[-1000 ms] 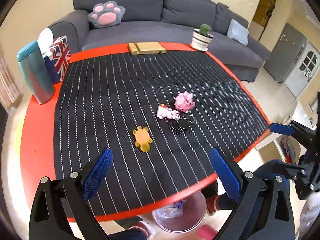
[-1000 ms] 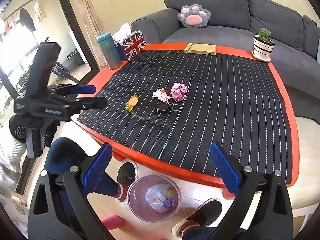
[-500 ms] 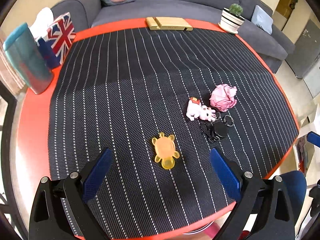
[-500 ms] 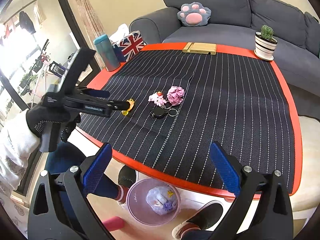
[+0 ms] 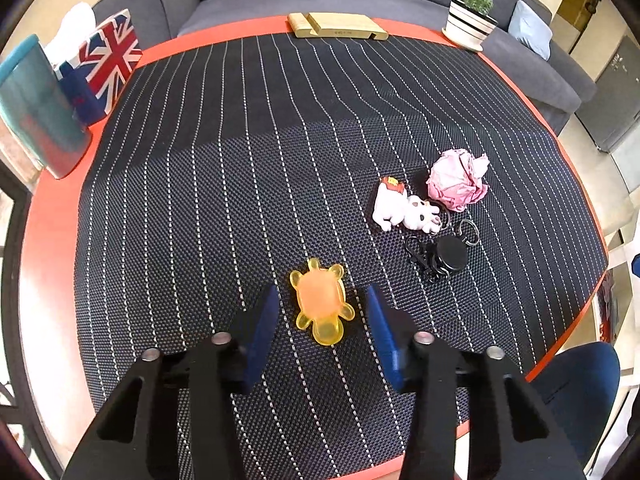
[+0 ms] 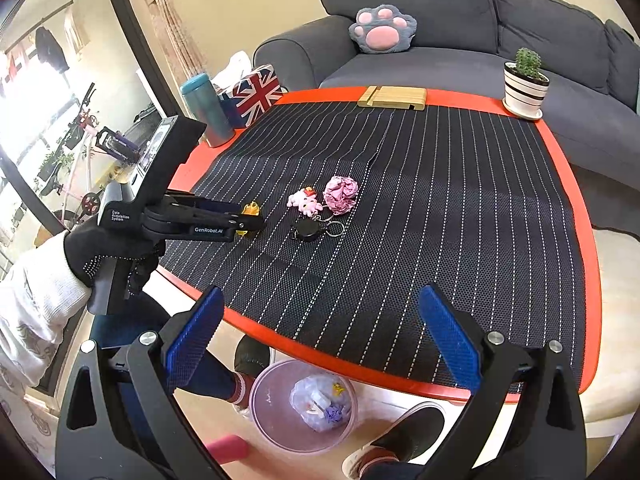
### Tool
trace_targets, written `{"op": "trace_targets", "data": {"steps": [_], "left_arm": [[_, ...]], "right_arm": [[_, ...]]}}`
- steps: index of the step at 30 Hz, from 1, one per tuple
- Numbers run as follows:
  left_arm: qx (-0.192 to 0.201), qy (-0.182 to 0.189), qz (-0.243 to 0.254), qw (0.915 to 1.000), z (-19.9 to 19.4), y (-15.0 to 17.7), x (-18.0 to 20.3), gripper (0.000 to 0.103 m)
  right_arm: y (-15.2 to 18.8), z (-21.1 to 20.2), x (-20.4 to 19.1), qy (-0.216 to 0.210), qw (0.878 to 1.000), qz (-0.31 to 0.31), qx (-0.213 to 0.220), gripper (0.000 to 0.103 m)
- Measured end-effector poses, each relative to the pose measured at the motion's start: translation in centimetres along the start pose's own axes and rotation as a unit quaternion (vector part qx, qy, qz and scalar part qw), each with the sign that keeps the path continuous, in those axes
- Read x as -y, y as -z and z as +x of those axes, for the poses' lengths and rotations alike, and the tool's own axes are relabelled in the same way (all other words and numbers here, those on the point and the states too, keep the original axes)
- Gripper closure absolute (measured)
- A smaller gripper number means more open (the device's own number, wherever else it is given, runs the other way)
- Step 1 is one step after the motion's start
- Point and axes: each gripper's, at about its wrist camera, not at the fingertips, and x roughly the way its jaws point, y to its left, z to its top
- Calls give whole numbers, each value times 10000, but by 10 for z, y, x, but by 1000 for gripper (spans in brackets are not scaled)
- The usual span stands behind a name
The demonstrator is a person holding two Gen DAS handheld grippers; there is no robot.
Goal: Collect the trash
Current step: 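Reach the left gripper to the orange translucent turtle toy and grasp it, then grasp the pink crumpled paper with the right gripper while the left holds the turtle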
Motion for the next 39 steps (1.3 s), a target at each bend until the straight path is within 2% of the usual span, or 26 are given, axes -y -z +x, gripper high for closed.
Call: {"op": "trace_targets", "data": {"steps": [4, 21, 39], "left_arm": [[19, 51, -10, 10000, -1, 1, -1, 75], [389, 164, 100, 9991, -24, 1, -3, 75], [701, 346, 141, 9968, -48, 10, -8, 75]], "right_arm": [[-1, 1, 0, 9, 10000, 0, -11, 7], [-29, 18, -4, -21, 9997, -220, -81, 7], [-81, 78, -7, 136, 9966, -545, -605, 7]]}}
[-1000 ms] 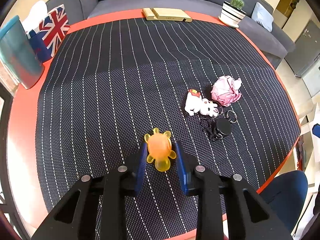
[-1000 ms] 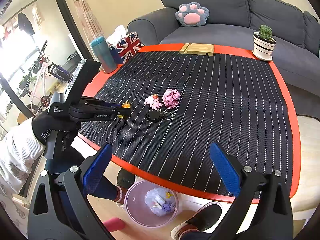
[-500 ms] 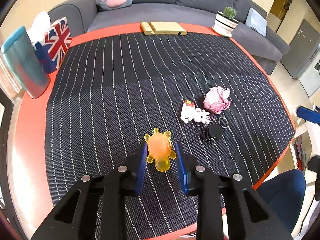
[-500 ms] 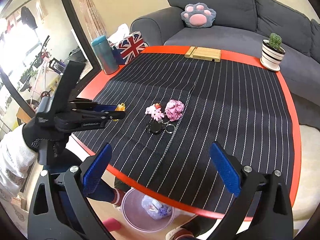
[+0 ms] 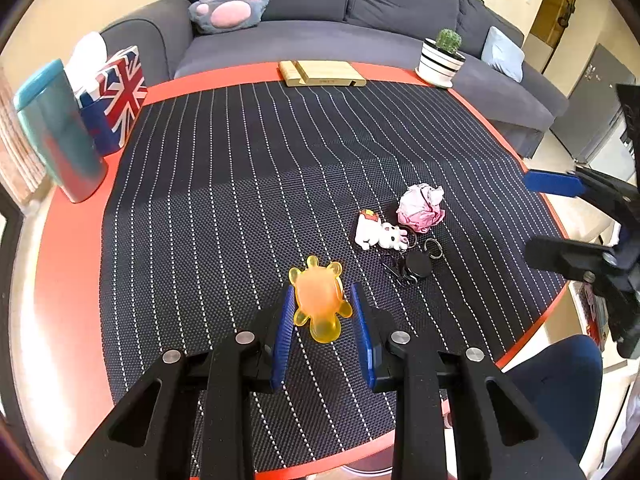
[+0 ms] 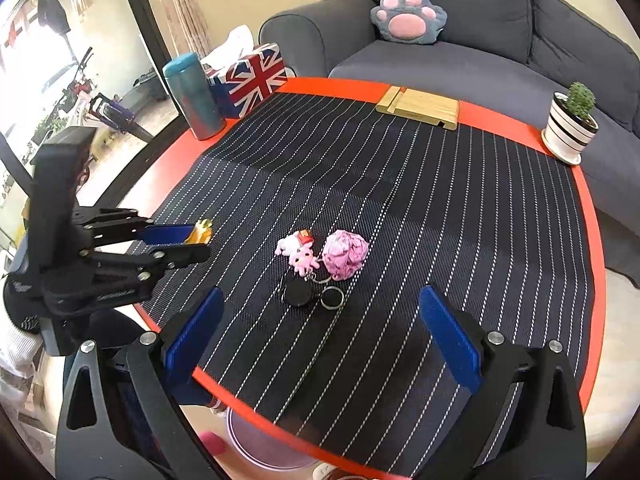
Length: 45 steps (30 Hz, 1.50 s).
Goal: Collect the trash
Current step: 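Grasp the pink crumpled paper with the right gripper while the left holds the turtle, then carry the pink paper and turtle toy over the trash bin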
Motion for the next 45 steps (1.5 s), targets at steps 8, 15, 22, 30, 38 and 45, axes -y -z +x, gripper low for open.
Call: {"op": "trace_targets", "data": {"steps": [8, 15, 22, 30, 38, 45], "left_arm": [[79, 101, -67, 9999, -5, 3, -6, 75], [97, 145, -161, 9997, -4, 7, -16, 75], [108, 181, -230, 9995, -4, 10, -23, 75], [125, 203, -241, 9994, -2, 12, -25, 75], [244, 229, -155, 9993, -8, 12, -18, 75], [350, 269, 15, 9990, -20, 17, -1, 75]], "right_arm": [[-21, 32, 2, 12, 9992, -66, -382, 7], [-31, 61, 5, 1, 9978, -53, -662, 11], [-31, 84, 13, -43, 9963, 112, -856, 42], [-28, 80, 13, 2, 9970, 103, -765, 71], [-20, 47, 8, 121, 9989, 98, -436, 72], [-1, 2, -9, 231, 9997, -4, -78, 72]]}}
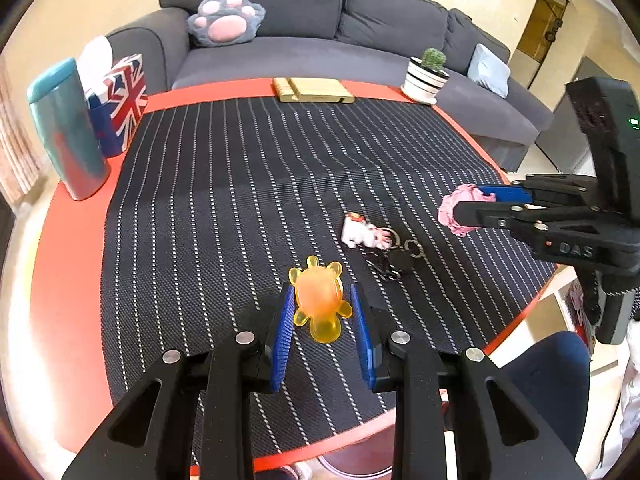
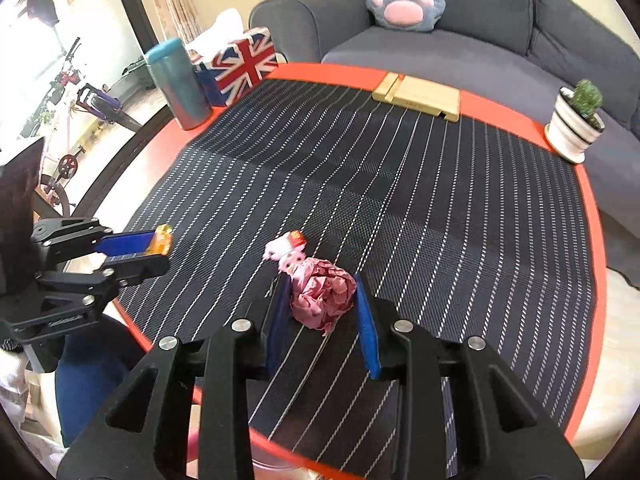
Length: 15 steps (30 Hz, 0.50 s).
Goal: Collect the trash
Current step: 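Carry the pink paper and turtle toy over the trash bin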
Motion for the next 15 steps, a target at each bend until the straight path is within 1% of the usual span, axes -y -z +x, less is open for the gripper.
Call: {"op": "trace_targets", "data": {"steps": [5, 9, 15], "left_arm": [[66, 55, 124, 9999, -13, 8, 13, 75], [158, 134, 260, 9994, -29, 17, 27, 75], [272, 234, 426, 9984, -48, 33, 45, 75]], "right_arm": [[18, -33, -16, 58, 9996, -116, 238, 72], [37, -56, -29, 17, 9991, -150, 400, 72], [70, -79, -45, -82, 9984, -135, 537, 72]]}}
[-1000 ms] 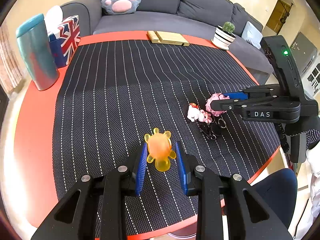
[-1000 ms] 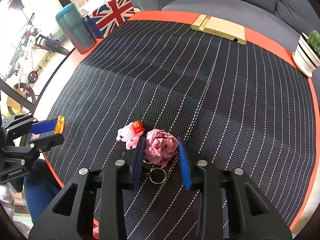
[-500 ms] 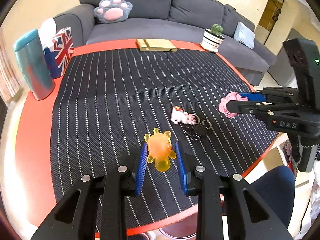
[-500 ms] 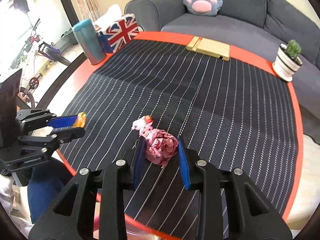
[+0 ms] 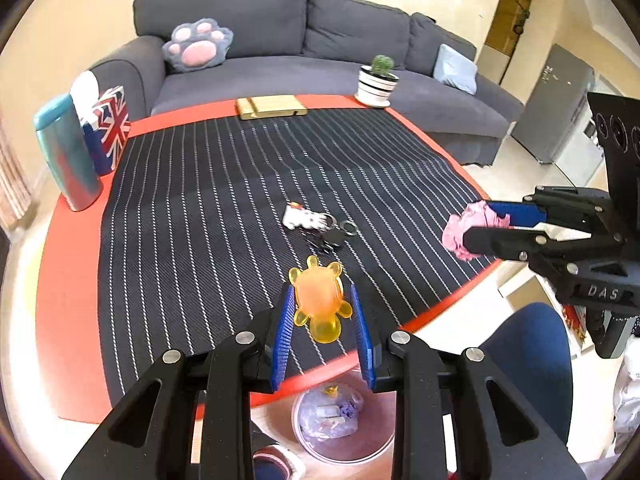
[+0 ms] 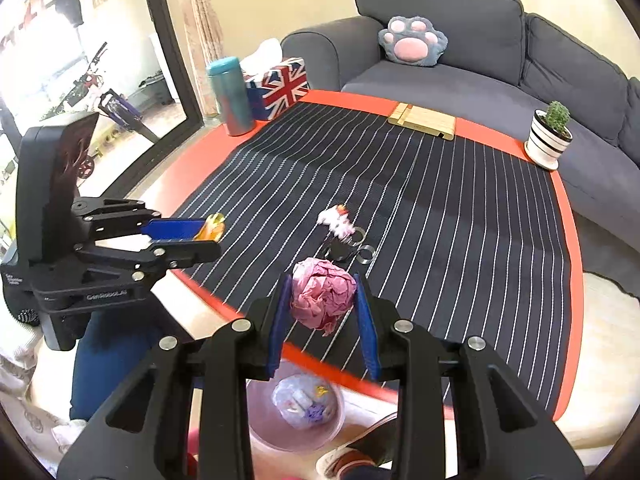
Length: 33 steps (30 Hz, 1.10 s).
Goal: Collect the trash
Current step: 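Carry the pink paper and turtle toy over the trash bin, then open the right gripper to drop the paper while the left drops the turtle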
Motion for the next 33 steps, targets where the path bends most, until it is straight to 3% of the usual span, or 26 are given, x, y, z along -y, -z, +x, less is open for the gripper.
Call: {"op": "trace_targets", "data": {"steps": [12, 23, 25, 26, 28, 31, 33], "left_arm": [[-57, 181, 241, 9995, -18, 40, 23, 75], [-125, 319, 248, 9991, -22, 69, 33, 75], [-136, 325, 250, 9991, -22, 72, 34, 75], [-137, 326, 253, 9991, -22, 73, 34, 75], [-136, 320, 249, 9991, -23, 75, 34, 75], [-137, 318, 240, 9991, -23, 76, 34, 75], [-148, 329, 242, 9991, -22, 77, 34, 75]], "right_arm": [[55, -23, -21, -204, 9998, 30, -44, 71], [89, -8, -42, -603, 9977, -26, -303, 71], [91, -7, -43, -658, 9974, -14, -292, 66], [91, -6, -43, -673, 9973, -1, -287, 59], [91, -6, -42, -648, 9976, 44, -243, 31], [91, -6, -39, -585, 9980, 140, -200, 17], [92, -7, -36, -509, 9984, 173, -181, 16]]}}
